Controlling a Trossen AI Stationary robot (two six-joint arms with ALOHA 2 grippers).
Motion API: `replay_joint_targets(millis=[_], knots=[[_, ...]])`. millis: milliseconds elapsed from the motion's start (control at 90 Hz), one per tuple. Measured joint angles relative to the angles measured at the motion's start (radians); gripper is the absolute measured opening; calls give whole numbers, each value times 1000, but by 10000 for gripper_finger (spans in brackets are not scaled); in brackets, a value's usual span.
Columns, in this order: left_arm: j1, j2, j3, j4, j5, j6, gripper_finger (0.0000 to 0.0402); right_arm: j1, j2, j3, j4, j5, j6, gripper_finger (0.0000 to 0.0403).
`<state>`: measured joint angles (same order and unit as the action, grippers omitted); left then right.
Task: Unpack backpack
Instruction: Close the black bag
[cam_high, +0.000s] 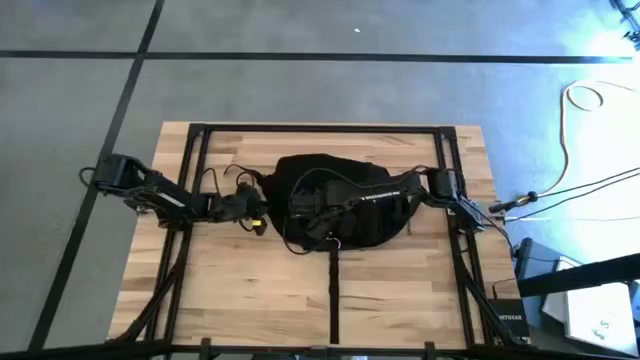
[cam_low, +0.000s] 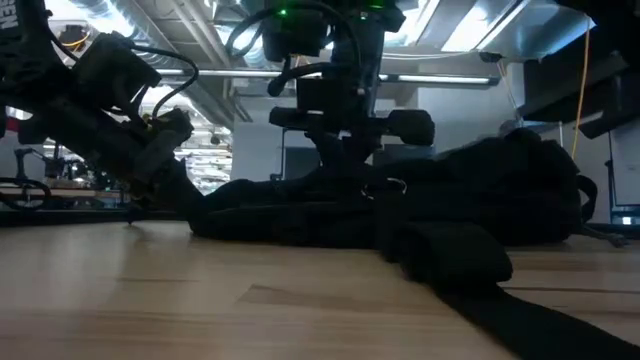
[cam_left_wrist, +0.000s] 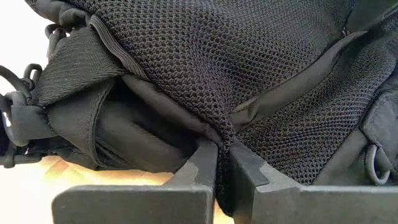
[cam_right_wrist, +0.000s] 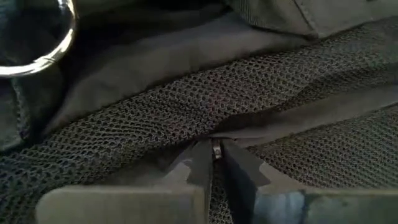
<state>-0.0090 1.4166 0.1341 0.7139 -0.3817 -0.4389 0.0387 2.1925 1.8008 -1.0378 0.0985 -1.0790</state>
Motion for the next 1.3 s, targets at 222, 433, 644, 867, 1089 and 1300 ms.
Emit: replay_joint_targets(millis=[222,433,644,867,1089,1300], knots=[[0,0,0,0,0,1,0,0,3,0,15,-4,0,26],[0,0,0,0,0,1,0,0,4,0,16,-5,0,26],[0,0,0,0,0,1,0,0,4,0,11,-5,-2,5],[0,0,0,0,0,1,0,7,4,0,8,-16,7,1],[0,0,1,6,8,1,0,6,4,2,-24,-44,57,1],[0,0,2,6,8,1,0,6,4,2,-32,-75,61,0]])
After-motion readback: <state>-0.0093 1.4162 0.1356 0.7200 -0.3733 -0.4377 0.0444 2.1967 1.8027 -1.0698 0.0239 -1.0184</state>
